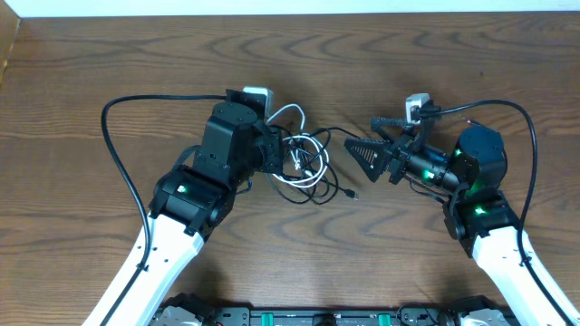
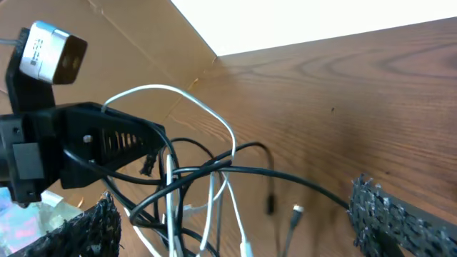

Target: Untangle cables

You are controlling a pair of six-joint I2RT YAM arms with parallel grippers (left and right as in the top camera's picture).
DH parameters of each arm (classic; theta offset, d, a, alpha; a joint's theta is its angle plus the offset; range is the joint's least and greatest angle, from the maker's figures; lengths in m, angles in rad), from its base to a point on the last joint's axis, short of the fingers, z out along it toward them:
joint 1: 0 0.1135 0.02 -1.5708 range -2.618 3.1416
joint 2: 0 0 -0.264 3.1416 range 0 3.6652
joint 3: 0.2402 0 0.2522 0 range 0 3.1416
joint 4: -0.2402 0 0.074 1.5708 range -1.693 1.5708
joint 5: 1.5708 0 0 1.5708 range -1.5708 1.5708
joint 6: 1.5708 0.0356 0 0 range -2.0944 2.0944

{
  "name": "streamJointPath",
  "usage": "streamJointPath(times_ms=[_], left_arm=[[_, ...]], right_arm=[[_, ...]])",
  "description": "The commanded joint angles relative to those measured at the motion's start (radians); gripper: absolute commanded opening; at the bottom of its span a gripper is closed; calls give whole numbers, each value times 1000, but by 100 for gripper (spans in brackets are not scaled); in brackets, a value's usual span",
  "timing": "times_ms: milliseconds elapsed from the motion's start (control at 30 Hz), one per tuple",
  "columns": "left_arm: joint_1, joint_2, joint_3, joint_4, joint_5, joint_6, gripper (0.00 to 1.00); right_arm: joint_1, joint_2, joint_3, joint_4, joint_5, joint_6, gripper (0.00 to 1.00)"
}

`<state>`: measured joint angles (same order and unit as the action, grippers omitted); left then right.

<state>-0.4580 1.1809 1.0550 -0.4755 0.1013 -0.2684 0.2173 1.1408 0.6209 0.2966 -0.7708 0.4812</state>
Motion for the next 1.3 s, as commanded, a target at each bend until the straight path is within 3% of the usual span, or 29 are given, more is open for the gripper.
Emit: streamJointPath(times_ms=[0,533,800,1033,1067,1267], left_arm=[[5,-14,34,-3,24,24,8],[2,35,34,-1,55,55,7],[2,53,34,35,60,45,8],[2,53,34,86,203,46,8],[2,53,34,88,206,44,8],[2,53,34,88,208,19,7]], right_arm=[[7,5,11,3,5,10,99],[49,5,11,3,-75,394,96],[149,7,11,3,-65,318,86],[225,40,11,2,31,314,81],[233,48,11,2,40,314,78],[243,82,11,11,59,314,32]])
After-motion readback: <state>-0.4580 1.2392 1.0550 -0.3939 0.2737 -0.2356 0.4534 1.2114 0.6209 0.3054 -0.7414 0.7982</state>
